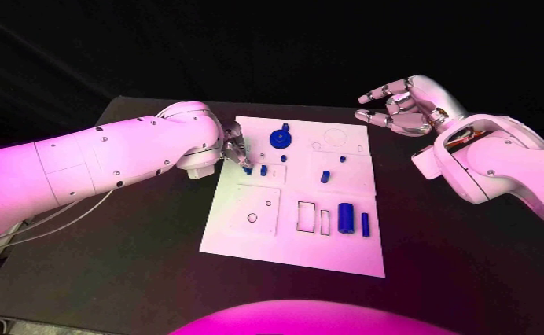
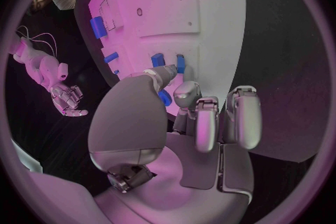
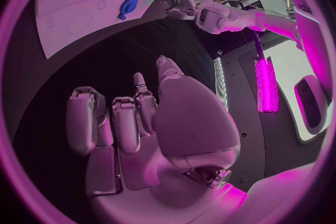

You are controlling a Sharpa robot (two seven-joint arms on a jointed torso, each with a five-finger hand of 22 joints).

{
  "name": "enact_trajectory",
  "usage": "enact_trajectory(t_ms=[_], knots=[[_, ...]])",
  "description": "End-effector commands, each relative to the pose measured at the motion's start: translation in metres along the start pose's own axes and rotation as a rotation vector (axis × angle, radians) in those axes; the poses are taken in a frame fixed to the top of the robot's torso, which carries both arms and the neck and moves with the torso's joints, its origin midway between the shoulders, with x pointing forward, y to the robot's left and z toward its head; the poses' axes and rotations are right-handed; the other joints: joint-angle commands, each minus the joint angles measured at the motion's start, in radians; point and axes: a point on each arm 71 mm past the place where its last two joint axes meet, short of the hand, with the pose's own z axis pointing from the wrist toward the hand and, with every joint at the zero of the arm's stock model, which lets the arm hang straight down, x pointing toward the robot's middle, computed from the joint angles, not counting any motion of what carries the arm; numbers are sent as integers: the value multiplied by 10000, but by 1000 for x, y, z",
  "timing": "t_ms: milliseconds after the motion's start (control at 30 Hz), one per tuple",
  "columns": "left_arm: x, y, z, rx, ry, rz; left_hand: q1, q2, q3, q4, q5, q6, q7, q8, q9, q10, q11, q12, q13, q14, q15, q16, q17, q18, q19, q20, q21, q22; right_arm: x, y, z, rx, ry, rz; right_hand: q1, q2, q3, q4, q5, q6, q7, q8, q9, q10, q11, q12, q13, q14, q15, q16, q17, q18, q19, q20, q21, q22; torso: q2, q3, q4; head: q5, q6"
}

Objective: Assemble the parts on the task board

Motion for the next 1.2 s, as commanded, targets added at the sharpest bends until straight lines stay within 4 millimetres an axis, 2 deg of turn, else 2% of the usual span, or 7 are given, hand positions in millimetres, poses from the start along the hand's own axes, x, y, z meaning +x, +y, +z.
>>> enact_trajectory(t_ms=[33, 433, 633, 1200], knots=[[0, 0, 0, -61, -92, 118, 19, 20, 1314, -1265, 71, 225, -122, 45, 19, 83, -10, 9, -7, 1001, -81, 45, 2523, -59, 59, -20, 76, 1097, 1, 1, 0, -138, 71, -54, -50, 61, -23, 0, 62, 53, 10, 39, -14, 1, -5, -8, 767, 804, -66, -43, 1639, 177, -72, -17, -61, 1268, 0, 0, -1, 1, -20], [2, 0, -1, -98, 111, 281, -3, -9, 1338, -1279, 120, 239, -128, 52, 35, 100, -16, 10, -7, 1002, -88, 48, 2527, -62, 72, -24, 84, 1112, 1, 1, -1, -134, 78, -51, -50, 61, -23, 0, 62, 53, 10, 39, -14, 1, -5, -8, 767, 804, -66, -43, 1639, 177, -72, -17, -61, 1268, 1, 0, 1, -1, -33], [3, 0, -1, -122, 286, 292, -148, -103, 1313, -1255, 197, 307, -170, 90, 96, 155, -42, 14, -13, 1010, -102, 69, 2554, -68, 89, -28, 94, 1132, 1, 1, -1, -129, 78, -52, -50, 61, -23, 0, 62, 53, 10, 39, -14, 1, -5, -8, 767, 804, -66, -43, 1639, 177, -72, -17, -61, 1268, -3, 0, 2, 4, -56], [3, 0, 0, -165, 202, 174, -356, -186, 1237, -1189, 151, 403, -275, 169, 236, 280, -119, 108, 78, 1020, -160, 92, 2586, -87, 151, -20, 128, 1204, 0, 1, -1, -139, 62, -48, -79, 81, -29, 19, 67, 62, 6, 45, -17, 4, -8, -8, 764, 803, -69, -50, 1631, 178, -71, -21, -71, 1267, -1, 7, -6, -5, -64]])
